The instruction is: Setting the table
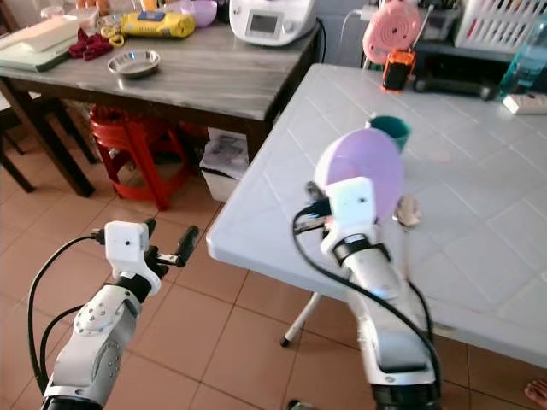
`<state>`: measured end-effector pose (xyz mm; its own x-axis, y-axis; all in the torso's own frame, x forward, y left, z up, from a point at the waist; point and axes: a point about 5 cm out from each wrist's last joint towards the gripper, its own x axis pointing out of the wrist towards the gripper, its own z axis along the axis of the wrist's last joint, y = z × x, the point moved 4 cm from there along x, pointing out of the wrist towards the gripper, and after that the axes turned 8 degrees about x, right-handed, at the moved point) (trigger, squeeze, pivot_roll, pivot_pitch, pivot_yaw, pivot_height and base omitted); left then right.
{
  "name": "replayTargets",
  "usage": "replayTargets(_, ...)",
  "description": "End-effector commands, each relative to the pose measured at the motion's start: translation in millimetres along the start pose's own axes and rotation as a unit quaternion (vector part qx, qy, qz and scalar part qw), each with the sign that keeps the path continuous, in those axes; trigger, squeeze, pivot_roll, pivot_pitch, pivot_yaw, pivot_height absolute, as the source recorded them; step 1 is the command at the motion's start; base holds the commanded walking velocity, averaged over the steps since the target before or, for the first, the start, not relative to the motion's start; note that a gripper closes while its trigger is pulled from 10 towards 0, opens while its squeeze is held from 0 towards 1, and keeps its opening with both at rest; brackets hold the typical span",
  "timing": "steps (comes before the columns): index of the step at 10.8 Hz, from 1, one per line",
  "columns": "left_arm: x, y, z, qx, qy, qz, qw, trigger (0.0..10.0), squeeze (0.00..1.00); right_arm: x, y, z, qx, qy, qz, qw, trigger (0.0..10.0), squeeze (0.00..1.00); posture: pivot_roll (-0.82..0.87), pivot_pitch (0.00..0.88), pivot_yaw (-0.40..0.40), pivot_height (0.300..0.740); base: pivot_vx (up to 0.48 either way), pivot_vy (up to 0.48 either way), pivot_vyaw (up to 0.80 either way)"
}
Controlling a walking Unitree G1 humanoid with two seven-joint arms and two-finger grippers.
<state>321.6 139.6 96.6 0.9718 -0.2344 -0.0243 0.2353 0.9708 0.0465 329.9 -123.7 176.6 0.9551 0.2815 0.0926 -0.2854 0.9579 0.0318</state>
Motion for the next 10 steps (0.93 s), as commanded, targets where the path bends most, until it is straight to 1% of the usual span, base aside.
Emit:
replayTargets(1,-1.5,5.1,-0.4,0.009,0.003,0.004,1.000,10.0,0.00,1.2,7.9,1.6,0.003,-0.005,0.013,1.000,10.0,0.00,-0.03,0.085,0.043,0.740,0.000,0.330,0.00)
replayTargets(8,-0.9,3.0,1.4,0.013,0.000,-0.001,1.000,10.0,0.00,1.5,10.7,0.9,0.006,-0.005,0.015,1.000,10.0,0.00,-0.03,0.089,0.047,0.740,0.000,0.407,0.00)
replayTargets(10,-0.2,0.2,2.0,0.012,-0.002,-0.003,1.000,10.0,0.00,1.8,9.9,1.1,0.005,-0.006,0.014,1.000,10.0,0.00,-0.03,0.091,0.047,0.740,0.000,0.412,0.00)
